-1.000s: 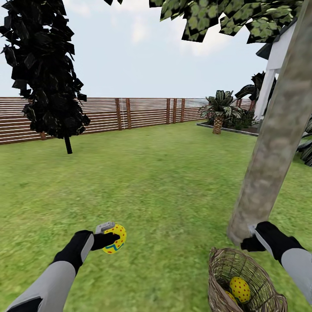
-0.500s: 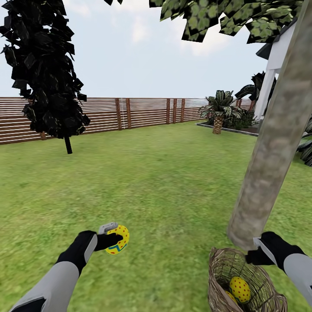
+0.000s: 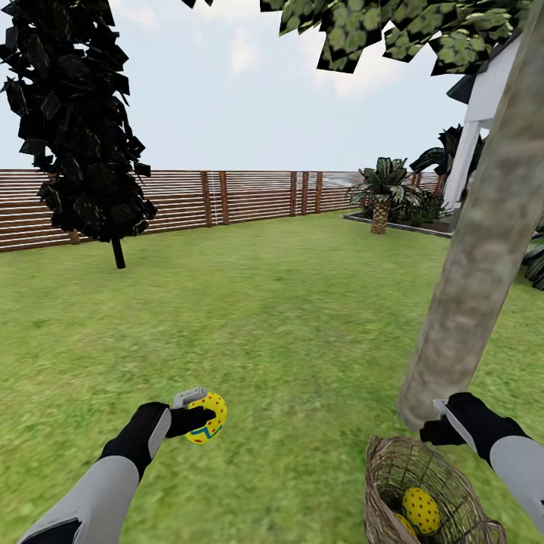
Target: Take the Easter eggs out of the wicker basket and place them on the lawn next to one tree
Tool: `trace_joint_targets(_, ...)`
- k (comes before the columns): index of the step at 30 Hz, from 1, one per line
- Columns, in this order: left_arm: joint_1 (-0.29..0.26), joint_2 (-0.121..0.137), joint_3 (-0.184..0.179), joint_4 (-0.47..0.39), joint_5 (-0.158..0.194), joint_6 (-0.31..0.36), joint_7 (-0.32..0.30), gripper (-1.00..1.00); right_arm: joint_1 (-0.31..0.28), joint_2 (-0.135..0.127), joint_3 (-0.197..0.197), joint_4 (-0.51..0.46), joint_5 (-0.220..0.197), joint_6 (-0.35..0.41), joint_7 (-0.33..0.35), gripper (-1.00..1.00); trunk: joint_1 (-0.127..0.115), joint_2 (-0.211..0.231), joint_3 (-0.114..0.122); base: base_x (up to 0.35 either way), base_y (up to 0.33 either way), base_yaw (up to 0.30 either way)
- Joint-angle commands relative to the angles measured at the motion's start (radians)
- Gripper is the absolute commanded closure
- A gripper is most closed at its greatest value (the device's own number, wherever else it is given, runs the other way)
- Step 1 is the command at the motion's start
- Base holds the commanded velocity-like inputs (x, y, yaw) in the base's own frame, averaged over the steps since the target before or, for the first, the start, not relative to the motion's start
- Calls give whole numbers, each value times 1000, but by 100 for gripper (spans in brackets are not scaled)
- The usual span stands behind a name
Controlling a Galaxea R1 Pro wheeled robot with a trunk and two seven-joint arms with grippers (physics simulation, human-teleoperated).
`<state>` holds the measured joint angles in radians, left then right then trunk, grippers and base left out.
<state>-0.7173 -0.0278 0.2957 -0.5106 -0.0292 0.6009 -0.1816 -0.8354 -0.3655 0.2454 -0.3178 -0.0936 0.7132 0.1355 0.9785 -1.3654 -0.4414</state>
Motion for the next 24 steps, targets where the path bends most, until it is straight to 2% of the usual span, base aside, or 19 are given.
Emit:
trace_joint_targets(1,-1,-1,7,-2,-5,6,-5,100,-1,-1,8,-1,-9,5,0,-100,1,-1,-1,318,0,0)
trace_joint_targets(9,-1,-1,7,-2,-5,6,-5,100,-1,-2,8,4,-9,5,-1,-100,1,-1,-1,331,0,0)
trace_joint_targets(14,-1,-1,7,-2,-3,5,-6,100,-1,-1,9,7,-9,5,-2,-100,1,-1,-1,57,22,0)
trace_joint_targets(24,-1,-1,7,-2,-5,5,-6,100,-1,-1,9,8,-9,5,-2,-100,1,-1,-1,1,316,0)
